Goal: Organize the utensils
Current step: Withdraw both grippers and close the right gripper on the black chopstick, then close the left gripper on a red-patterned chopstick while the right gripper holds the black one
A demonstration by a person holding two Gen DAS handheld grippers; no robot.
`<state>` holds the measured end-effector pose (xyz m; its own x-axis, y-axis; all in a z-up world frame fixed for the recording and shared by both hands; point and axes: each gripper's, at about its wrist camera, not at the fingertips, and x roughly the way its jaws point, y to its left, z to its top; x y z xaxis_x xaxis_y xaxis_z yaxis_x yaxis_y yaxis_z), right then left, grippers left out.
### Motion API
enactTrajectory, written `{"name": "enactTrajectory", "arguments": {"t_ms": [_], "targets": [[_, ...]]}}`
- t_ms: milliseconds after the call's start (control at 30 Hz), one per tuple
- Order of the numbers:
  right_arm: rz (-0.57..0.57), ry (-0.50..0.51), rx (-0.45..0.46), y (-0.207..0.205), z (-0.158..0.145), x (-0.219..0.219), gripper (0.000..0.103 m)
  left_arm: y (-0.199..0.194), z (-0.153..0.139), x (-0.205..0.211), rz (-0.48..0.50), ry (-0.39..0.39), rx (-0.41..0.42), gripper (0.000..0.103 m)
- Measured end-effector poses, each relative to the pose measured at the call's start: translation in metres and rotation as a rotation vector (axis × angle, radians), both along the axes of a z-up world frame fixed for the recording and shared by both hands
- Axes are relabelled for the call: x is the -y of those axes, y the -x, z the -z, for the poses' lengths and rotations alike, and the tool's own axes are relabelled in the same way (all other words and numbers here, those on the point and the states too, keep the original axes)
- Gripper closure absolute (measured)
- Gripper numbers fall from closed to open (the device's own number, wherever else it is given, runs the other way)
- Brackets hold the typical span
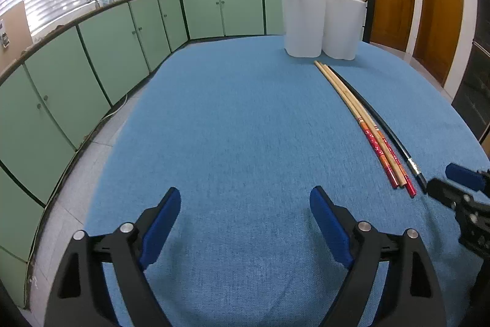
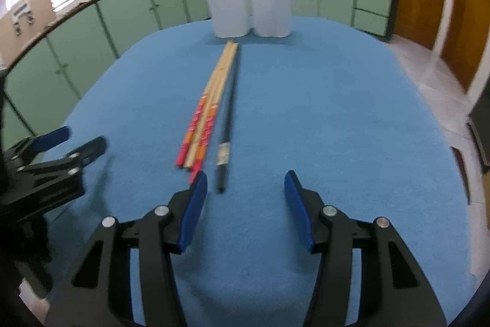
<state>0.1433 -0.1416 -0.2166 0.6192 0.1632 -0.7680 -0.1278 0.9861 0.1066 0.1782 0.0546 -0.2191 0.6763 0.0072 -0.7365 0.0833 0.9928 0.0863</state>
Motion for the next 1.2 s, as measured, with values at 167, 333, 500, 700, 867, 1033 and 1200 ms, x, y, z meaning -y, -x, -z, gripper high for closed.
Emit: {"name": "enactTrajectory", "arguments": {"t_ms": [167,333,500,700,867,1033,1200], "targets": [[-0.018,0.005,-0.013,0.003,0.004,-0.005,0.059,0.0,0.001,0.001,-0.002,0.002,-0.002,0.018],[-0.015,0.011,-0.018,-0.002,0.003,-0.008,0.066,-0.002,0.002,0.002,0.0,-0.003,-0.007,0.018],[-0.016,0.041,-0.017,-0.008,0.004,-0.014,0.082,-0.003,0.003,0.006,0.006,0.002,-0.014,0.018],[-0.013,-0.001,-0.02,-0.008,0.003,-0.007,0.097,-0.003,0.005,0.015,0.029,0.027,-0.035,0.018],[0.013,-0.006,-0.016,-0.007,0.002,0.008,0.097,-0.002,0.005,0.03,0.068,0.039,-0.048,0.018],[0.045,-0.009,-0.013,-0.01,0.002,0.026,0.097,-0.001,0.004,0.048,0.102,0.059,-0.058,0.018],[0.062,-0.015,-0.018,-0.013,0.003,0.041,0.096,-0.004,0.003,0.065,0.133,0.073,-0.064,0.018]]}}
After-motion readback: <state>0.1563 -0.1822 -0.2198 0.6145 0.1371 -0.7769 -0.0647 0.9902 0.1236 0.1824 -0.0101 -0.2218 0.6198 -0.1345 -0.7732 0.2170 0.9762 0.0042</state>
